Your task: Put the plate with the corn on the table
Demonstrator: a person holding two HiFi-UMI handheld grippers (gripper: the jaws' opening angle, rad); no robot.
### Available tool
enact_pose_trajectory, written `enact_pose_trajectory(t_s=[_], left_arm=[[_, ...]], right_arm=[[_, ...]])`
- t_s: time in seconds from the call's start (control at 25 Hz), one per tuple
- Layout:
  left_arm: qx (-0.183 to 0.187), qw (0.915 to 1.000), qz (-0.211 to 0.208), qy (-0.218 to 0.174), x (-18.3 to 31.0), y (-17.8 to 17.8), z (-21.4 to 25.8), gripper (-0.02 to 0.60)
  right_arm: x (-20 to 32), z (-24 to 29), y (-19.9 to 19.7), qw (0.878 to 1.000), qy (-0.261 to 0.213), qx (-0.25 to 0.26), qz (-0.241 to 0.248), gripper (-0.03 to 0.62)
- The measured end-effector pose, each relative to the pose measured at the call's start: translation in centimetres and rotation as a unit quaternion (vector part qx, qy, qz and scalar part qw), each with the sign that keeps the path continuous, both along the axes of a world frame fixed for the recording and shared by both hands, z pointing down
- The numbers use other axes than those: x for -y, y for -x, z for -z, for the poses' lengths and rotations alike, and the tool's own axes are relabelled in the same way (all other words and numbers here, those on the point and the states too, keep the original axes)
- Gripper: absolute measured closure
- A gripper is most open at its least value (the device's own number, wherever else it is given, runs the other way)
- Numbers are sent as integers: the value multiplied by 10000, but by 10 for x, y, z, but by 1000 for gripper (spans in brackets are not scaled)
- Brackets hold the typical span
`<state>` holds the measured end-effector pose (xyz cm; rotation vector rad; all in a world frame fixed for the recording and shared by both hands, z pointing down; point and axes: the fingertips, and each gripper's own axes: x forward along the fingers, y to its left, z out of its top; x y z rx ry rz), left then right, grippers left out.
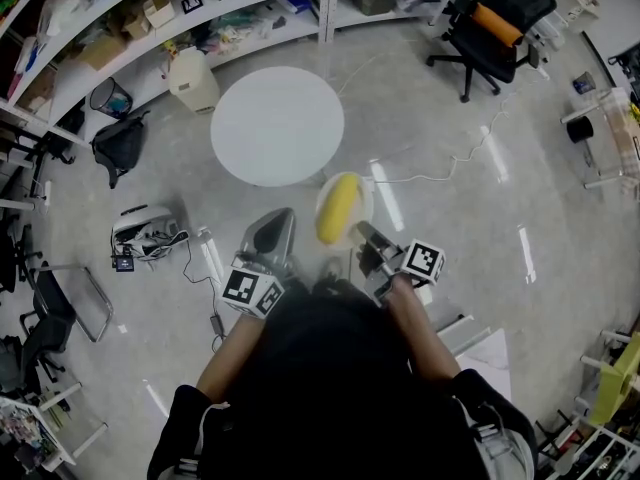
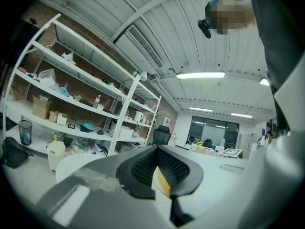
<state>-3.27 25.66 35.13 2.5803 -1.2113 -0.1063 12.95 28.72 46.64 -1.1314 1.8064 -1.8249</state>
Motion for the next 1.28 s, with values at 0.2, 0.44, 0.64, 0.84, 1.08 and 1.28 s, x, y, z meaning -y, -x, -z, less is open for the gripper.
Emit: enact_pose_trajectory(t_s=[0.2,0.44,0.64,0.84,1.08,1.28], left_arm=[[10,9999,135,-16,-5,-10,3,577],[29,9995,291,-84,-11,-25,7,577],[103,9987,483,-161,-15,-39,13,577],[90,9987,504,-78,-18,-35,10,577],[222,9987,447,-135,-21,-41,14,577],[222,9987,454,-109,-18,-37,8,577]], right_arm=[[0,5,-9,9997,-160,128,124,551],[-6,1,-20,9997,-83,60,244,551],[-7,-1,-33,9994,-61,108,317,551],[-10,-2,-34,9995,-67,133,288,551],[-10,0,-46,9997,-119,130,165,551],[-7,-2,-49,9997,-140,157,87,551]])
